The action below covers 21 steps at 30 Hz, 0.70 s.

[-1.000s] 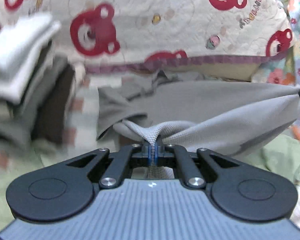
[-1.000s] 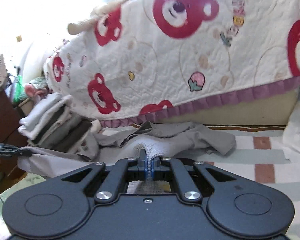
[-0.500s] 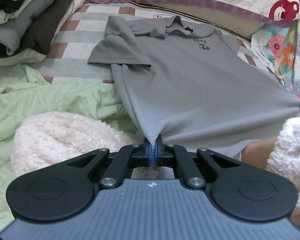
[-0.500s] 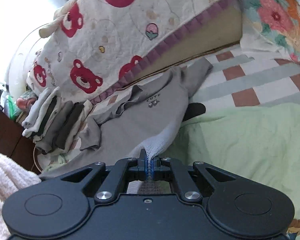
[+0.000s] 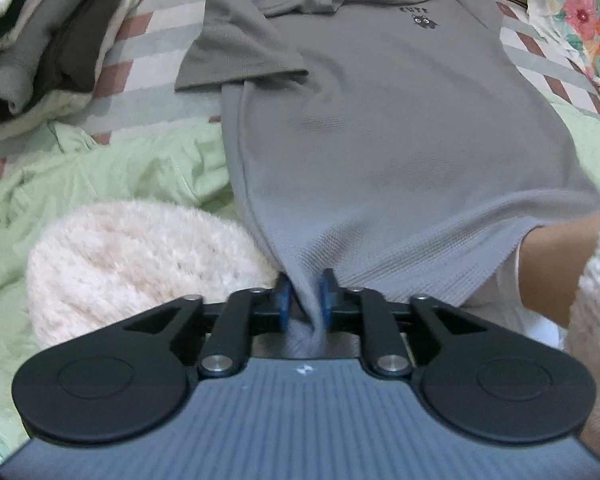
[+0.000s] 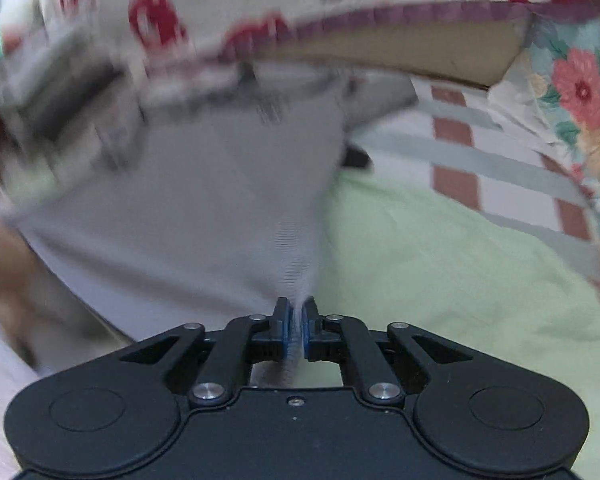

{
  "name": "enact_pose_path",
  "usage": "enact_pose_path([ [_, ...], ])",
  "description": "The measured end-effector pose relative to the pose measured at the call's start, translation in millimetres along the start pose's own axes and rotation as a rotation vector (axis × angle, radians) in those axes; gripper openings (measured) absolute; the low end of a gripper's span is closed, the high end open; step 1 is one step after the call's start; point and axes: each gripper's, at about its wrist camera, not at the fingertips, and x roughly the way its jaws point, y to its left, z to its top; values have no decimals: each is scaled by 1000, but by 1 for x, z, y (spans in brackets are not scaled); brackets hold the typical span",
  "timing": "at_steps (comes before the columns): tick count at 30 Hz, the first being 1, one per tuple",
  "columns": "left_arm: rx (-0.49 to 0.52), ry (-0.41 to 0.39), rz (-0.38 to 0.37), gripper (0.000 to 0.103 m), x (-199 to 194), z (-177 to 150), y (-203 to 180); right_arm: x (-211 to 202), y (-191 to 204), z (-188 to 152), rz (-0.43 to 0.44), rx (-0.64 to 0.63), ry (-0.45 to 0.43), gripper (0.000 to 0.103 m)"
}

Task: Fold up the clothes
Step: 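Grasp the shirt hem with both grippers and pull it taut, then open both grippers and release the hem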

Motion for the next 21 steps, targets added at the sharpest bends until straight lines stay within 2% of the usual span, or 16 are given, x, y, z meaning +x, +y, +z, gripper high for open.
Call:
enact_pose_path([
  [2,72,-12,10,43,-7,5,-5,1,-9,-2,-46,-14,15,13],
  [5,154,-37,36,44,-17,15,-10,-14,-34,10,-44,40,-55,13],
  [8,113,-87,31,44,-27,38,-1,-21,-42,32,-52,36,-156,17],
  [10,99,-142,47,44,-33,55,5,-23,-31,55,-46,4,-230,23],
  [12,101,-203,89,46,-33,73,8,-27,-14,82,-1,-67,-336,41],
  [15,83,-257,122,49,-9,98,15,-27,13,124,55,-197,-470,61],
  [18,60,-306,153,49,15,123,23,3,40,166,92,-313,-500,65],
  [21,-7,-294,138,49,50,155,34,58,67,207,53,-431,-460,63],
])
